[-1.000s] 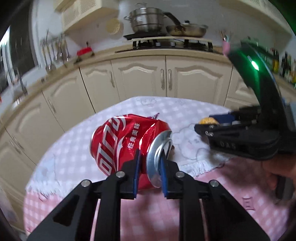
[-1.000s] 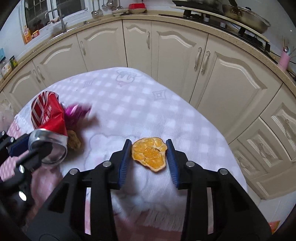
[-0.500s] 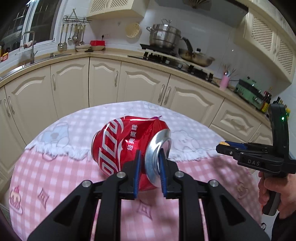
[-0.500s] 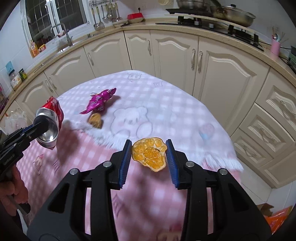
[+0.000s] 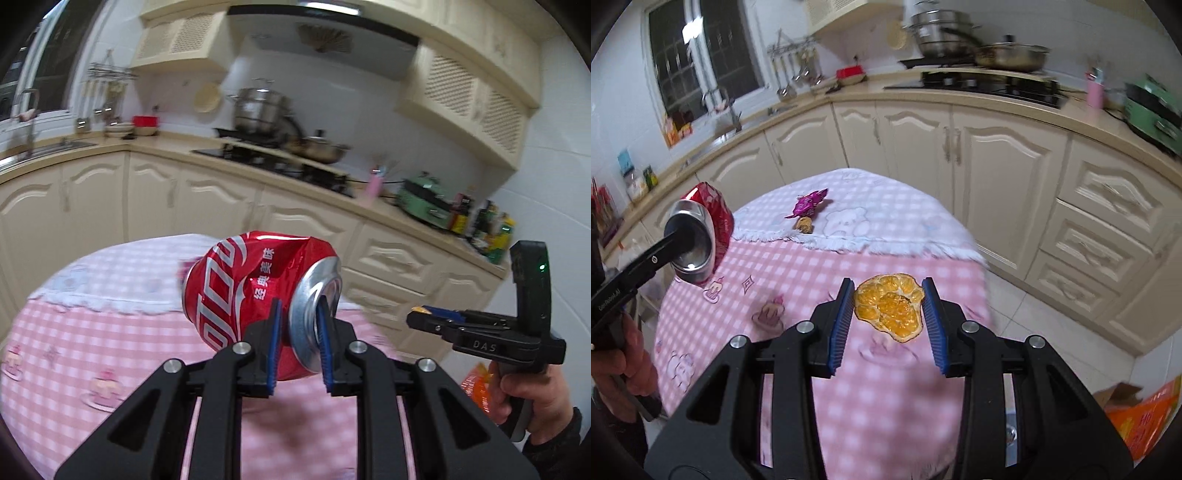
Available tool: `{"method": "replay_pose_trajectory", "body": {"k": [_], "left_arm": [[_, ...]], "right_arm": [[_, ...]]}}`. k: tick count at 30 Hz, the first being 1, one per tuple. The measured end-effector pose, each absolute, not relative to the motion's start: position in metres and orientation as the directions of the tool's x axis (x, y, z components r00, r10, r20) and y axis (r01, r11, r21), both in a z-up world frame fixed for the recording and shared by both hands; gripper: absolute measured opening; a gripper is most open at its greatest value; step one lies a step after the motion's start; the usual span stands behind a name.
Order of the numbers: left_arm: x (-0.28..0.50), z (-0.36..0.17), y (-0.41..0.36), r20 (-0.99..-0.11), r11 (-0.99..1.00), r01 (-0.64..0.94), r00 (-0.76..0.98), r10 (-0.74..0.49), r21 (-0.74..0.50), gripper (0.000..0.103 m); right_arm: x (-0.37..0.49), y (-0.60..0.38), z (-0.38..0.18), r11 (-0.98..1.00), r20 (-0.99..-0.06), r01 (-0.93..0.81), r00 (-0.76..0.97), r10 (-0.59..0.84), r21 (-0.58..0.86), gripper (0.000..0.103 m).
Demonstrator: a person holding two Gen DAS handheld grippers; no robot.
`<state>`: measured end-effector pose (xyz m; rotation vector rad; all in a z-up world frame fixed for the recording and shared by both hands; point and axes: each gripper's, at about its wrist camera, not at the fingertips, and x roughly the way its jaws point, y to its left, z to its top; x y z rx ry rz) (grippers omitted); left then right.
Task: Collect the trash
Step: 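Lift the red can and orange slice and turn toward the blue bin, then lower the red can and orange slice over the blue bin and open both tools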
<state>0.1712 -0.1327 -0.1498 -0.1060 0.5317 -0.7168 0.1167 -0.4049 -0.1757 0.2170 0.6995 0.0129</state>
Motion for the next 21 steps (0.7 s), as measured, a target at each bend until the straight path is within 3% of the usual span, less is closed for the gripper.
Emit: {"method": "replay_pose_trajectory", "body": {"k": [9, 15, 21], "left_arm": [[0.08, -0.166, -0.243, -0.428, 0.529, 0.801, 0.389, -0.816, -0.281, 0.017], [0.027, -0.216, -0.32, -0.503, 0.386, 0.868, 0.193, -0.842, -0.313, 0.017], [0.01, -0.279, -0.391, -0.614, 0.309, 0.878, 0.021, -0.789, -0.366, 0.017]], "right_arm": [[-0.007, -0.507, -0.218, 0.908, -0.681, 0.336, 0.727, -0.083, 0.249, 0.037], [-0.065, -0.566, -0.291, 0.808, -0.755, 0.502, 0.645, -0.113, 0.308, 0.037], [-0.087, -0.602, -0.349, 0.723, -0.79, 0.577, 0.609, -0.071, 0.38, 0.037]]}}
